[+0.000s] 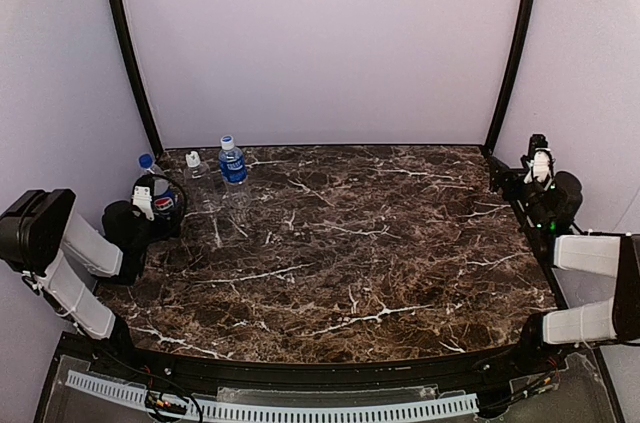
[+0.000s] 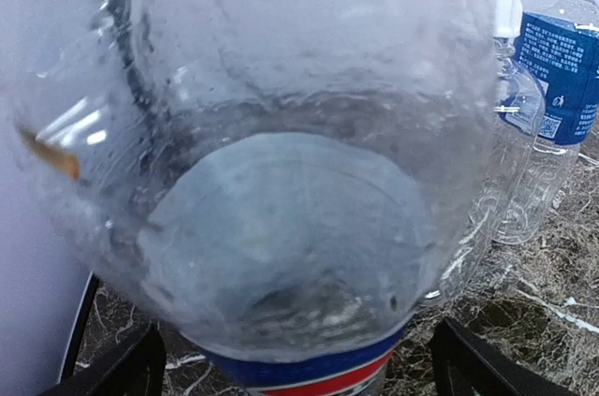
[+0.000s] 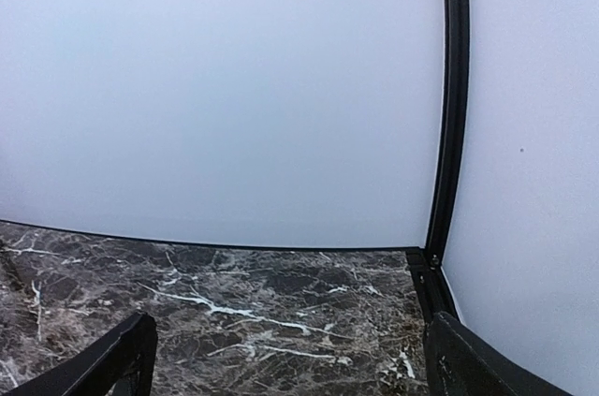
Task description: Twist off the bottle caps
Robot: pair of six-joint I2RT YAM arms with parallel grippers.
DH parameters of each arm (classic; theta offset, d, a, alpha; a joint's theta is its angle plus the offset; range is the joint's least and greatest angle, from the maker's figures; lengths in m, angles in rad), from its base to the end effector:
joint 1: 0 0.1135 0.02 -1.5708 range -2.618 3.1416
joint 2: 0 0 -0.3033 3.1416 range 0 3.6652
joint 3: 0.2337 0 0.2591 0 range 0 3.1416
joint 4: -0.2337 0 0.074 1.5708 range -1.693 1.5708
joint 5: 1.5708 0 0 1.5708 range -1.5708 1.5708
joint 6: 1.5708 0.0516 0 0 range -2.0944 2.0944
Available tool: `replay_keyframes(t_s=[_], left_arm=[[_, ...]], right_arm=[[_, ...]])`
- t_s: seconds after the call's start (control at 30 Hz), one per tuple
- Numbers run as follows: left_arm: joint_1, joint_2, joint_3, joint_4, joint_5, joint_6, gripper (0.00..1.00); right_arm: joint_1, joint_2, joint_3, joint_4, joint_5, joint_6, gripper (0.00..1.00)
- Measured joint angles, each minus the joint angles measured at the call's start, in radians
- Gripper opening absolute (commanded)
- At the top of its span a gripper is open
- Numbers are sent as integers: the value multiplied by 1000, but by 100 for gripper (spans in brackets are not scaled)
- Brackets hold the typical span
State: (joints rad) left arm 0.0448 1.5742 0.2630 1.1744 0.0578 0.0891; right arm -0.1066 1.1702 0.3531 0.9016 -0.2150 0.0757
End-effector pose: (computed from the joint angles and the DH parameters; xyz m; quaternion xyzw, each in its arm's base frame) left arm 0.2679 0.0090 0.1715 0.0357 0.7529 0.0222 0.6568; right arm 0.2417 -0.0148 0.2606 -0.0174 0.6771 0.0613 0.7331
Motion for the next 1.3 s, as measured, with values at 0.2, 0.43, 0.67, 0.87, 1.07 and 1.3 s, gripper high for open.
replay_keyframes(t_s=[0.2,0.43,0.67,0.87,1.07,1.3], left_arm=[[2,-107,12,-107,13,1,100],[3,-278,19,-266,78,74,100],[4,-486,23,-530,130,163,100],[7,-549,216,-933,164,249,100],[8,-621,415,-1350,170,297,100],[7,-637,685,-1712,201,290,96]], right_arm=[[0,-131,12,-71,-76,102,99],[5,-231,43,-163,-154,151,99],[31,-322,85,-271,-194,150,99],[61,-344,132,-326,-225,150,99],[86,-318,187,-346,-265,166,99],[143,-252,252,-363,-307,188,99]])
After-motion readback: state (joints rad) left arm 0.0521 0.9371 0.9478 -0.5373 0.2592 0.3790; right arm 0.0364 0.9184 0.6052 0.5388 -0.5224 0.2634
